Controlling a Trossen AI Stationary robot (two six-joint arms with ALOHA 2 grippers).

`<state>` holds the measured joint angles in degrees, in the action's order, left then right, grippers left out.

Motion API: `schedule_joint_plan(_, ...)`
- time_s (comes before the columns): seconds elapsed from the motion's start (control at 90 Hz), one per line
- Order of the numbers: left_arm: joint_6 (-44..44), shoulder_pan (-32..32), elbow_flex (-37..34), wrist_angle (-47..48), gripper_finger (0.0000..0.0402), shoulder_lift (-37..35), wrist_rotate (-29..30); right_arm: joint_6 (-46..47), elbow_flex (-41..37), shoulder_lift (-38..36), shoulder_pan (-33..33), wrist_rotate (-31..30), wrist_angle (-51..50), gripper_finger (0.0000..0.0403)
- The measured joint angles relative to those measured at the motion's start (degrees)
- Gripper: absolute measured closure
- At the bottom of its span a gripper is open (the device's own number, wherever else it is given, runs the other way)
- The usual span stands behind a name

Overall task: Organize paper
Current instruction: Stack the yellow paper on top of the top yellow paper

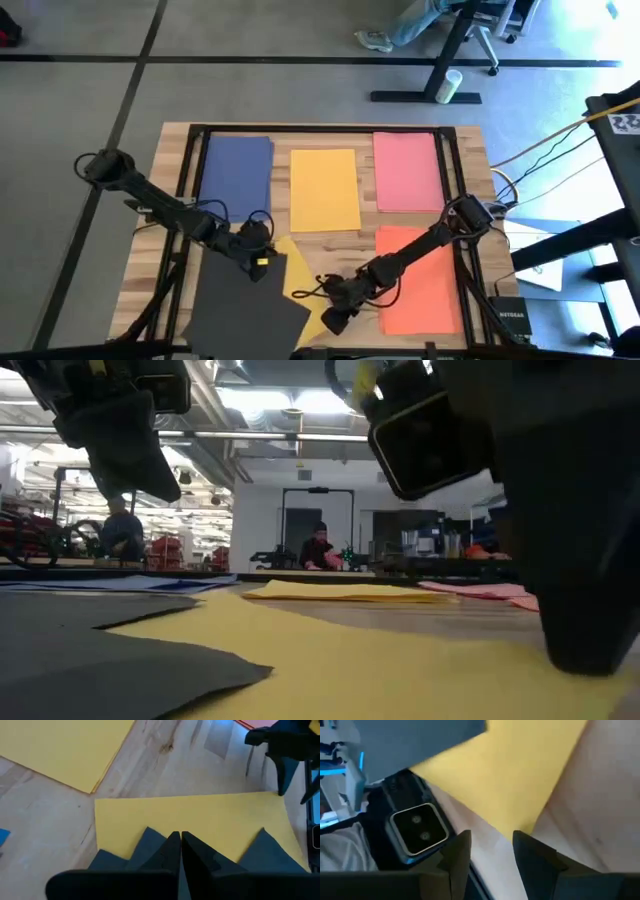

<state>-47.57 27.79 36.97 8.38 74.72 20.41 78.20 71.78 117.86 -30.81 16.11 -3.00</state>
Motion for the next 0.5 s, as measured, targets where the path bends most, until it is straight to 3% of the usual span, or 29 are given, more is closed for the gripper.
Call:
schedule_joint_plan(0.322,0.2,0.0,0.0,0.0,0.0402,0.0,0.0,-4.7,5.6,0.0,0.0,-0.4,-18.7,0.0265)
schedule_joint_plan(0.5,0.2,0.0,0.0,0.0,0.0402,0.0,0.0,-5.2,5.9,0.0,-0.3,-0.1,-20.9,0.0265)
